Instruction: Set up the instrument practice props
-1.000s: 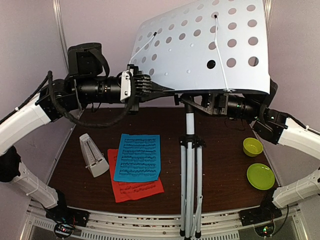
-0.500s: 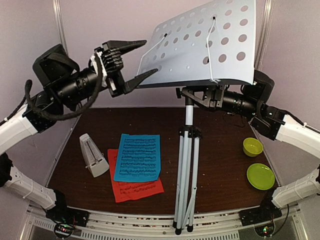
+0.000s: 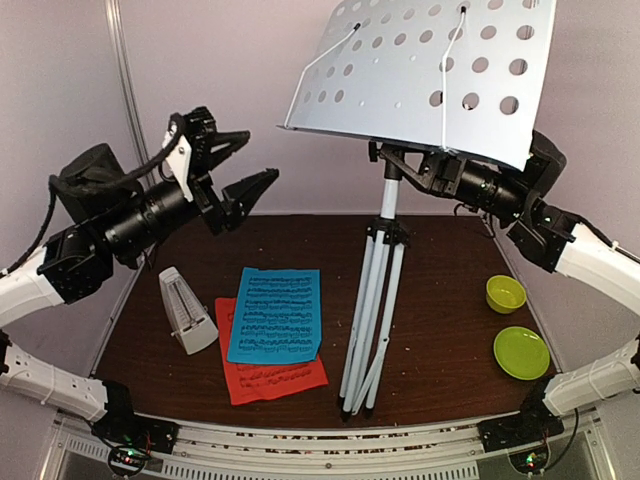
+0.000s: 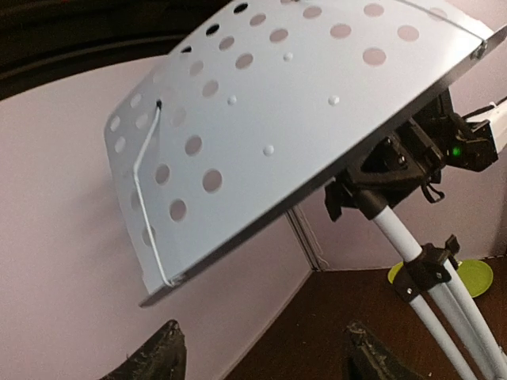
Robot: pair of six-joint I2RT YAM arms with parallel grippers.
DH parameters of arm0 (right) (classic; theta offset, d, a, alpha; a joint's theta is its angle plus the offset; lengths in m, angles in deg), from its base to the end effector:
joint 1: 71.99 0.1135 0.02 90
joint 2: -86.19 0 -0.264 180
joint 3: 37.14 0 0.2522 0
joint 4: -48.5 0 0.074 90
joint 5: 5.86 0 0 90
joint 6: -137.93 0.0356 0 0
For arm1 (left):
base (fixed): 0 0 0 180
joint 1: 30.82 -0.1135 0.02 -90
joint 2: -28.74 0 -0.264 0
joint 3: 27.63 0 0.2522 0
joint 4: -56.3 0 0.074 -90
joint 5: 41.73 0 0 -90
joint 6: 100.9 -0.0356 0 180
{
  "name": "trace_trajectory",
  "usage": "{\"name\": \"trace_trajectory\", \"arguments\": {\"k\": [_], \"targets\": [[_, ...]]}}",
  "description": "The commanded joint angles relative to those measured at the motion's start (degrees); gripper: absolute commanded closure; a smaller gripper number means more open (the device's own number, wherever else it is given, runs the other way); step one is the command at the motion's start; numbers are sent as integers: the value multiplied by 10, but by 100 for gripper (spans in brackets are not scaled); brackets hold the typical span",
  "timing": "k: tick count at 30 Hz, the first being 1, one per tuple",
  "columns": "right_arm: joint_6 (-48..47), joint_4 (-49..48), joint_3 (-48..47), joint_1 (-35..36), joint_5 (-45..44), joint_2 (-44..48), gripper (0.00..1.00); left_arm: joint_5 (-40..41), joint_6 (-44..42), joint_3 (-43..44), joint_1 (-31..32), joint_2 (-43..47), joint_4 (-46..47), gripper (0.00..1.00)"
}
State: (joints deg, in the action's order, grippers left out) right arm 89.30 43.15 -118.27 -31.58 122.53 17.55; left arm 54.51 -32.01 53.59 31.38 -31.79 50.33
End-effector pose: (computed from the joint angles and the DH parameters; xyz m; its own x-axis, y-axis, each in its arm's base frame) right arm 0.1890 0.1900 0.4451 -0.4582 0.2902 -0.8401 -0.8733 0.0290 0.4864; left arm 0.1116 -0.2033 0.4602 0.4096 -0.0092 -0.9122 0.7319 0.6002 0.3226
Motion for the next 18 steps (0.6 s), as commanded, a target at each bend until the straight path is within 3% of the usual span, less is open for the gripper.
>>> {"name": "trace_trajectory", "arguments": {"k": [1, 6, 11, 18], "targets": [[-22, -185, -60, -1, 4, 54, 100, 4, 150, -55, -2, -14, -16, 30], [-59, -183, -60, -1, 5, 70, 100, -23, 217, -128, 8, -22, 46, 30], [-81, -185, -60, -1, 4, 81, 100, 7, 259, -153, 46, -65, 99, 32], [-96, -177, -56, -1, 5, 87, 100, 22, 271, -115, 103, -154, 137, 32]]}}
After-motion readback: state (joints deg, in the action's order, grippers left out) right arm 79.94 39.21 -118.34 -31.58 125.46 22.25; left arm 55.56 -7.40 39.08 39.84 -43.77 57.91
